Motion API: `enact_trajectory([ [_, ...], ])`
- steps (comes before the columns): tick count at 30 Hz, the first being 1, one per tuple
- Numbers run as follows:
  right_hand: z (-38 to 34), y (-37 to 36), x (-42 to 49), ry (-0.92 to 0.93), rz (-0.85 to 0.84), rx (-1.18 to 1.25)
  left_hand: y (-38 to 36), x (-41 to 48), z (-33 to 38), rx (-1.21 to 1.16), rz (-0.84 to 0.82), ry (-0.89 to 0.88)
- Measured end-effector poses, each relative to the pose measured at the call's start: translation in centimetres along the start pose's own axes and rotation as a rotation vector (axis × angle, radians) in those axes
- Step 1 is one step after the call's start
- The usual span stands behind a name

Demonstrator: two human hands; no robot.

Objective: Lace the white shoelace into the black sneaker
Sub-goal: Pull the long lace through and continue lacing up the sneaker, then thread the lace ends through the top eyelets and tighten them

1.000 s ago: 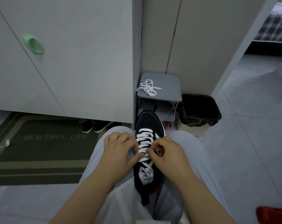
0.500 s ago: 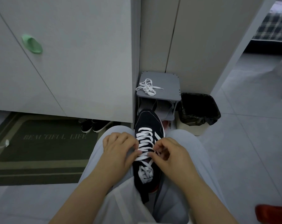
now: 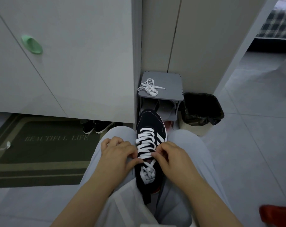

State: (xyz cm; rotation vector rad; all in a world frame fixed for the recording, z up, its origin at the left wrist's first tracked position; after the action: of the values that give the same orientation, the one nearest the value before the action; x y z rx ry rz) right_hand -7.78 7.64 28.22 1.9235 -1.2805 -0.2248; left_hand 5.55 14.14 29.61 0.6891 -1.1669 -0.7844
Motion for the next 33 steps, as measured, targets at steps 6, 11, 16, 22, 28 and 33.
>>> enact_trajectory([
  [6,0.2,0.6,-0.2,-0.022,-0.004,0.02,0.4,-0.1,-1.2,-0.122,0.026,0.103],
  [11,-1.4,-0.2,-1.2,0.179,-0.069,-0.103,0.5,-0.3,1.1,-0.146,0.035,-0.1],
  [16,-3.2,-0.9,-1.5,0.346,-0.02,-0.47,-0.4,-0.9,2.2,0.049,-0.042,-0.218],
  [22,-2.8,-1.1,-1.6,0.326,-0.025,-0.431,-0.9,-0.9,2.2,0.094,-0.077,-0.204],
  [28,-1.3,-0.9,-1.2,0.006,-0.133,-0.186,-1.9,-0.9,2.1,-0.035,-0.111,-0.19],
  [33,1.9,-3.1,0.5,-0.122,-0.327,-0.548,-4.6,-0.1,2.5,0.005,-0.276,-0.189],
])
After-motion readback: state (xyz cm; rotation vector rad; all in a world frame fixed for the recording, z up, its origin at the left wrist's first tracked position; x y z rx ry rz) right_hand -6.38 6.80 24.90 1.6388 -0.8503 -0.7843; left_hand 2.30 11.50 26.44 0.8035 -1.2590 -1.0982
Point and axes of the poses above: each hand's wrist, its own x-axis towards the middle knuckle, its own y-axis out of the back of the hand, z = x × y, the point moved 9 cm from there along x, towards the middle knuckle, and after that the axes turned 11 degrees about z, right-handed, at the moved point
